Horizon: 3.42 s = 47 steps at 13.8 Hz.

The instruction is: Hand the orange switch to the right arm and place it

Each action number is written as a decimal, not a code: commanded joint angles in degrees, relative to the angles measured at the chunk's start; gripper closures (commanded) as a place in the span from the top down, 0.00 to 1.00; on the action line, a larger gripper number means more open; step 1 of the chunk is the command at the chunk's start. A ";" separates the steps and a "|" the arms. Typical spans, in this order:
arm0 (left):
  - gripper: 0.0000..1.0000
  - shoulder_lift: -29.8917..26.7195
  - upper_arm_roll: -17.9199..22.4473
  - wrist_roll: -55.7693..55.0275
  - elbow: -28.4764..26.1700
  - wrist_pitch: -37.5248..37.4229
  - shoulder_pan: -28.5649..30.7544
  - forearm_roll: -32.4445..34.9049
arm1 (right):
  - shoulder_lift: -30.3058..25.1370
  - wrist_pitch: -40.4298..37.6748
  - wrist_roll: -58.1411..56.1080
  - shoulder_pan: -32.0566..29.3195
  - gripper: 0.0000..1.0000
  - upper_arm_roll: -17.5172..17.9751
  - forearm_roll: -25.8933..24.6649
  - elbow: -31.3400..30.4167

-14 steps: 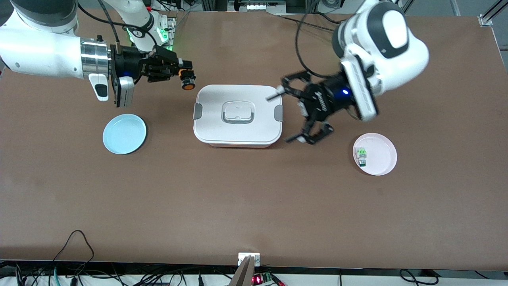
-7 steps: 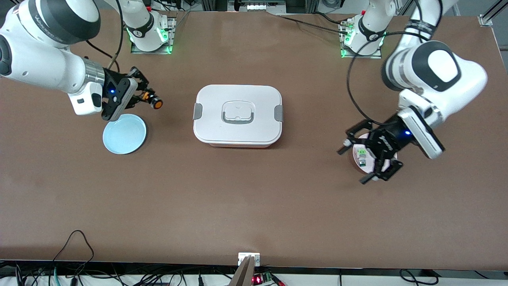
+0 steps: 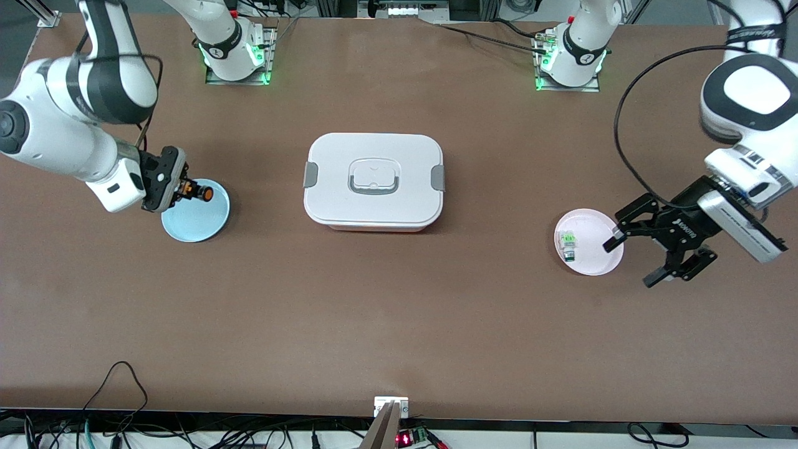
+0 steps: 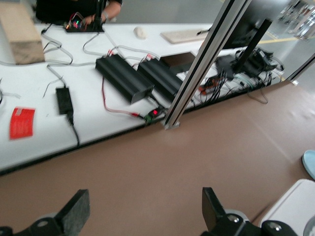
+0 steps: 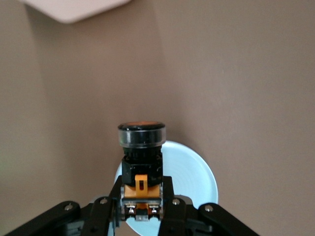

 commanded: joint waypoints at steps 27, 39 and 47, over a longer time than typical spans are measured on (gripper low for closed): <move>1.00 -4.52 18.95 -54.53 15.98 -47.89 -19.38 46.69 | 1.82 -0.21 29.65 0.54 1.00 -4.08 -0.58 3.66; 1.00 -2.86 18.96 -53.30 17.03 -44.72 -17.63 44.40 | -4.70 -27.36 74.49 5.56 1.00 -1.26 -6.99 22.46; 1.00 -1.54 18.79 -53.38 19.05 -44.63 -17.10 44.93 | -11.28 -28.26 83.49 -3.89 1.00 7.05 -7.08 22.38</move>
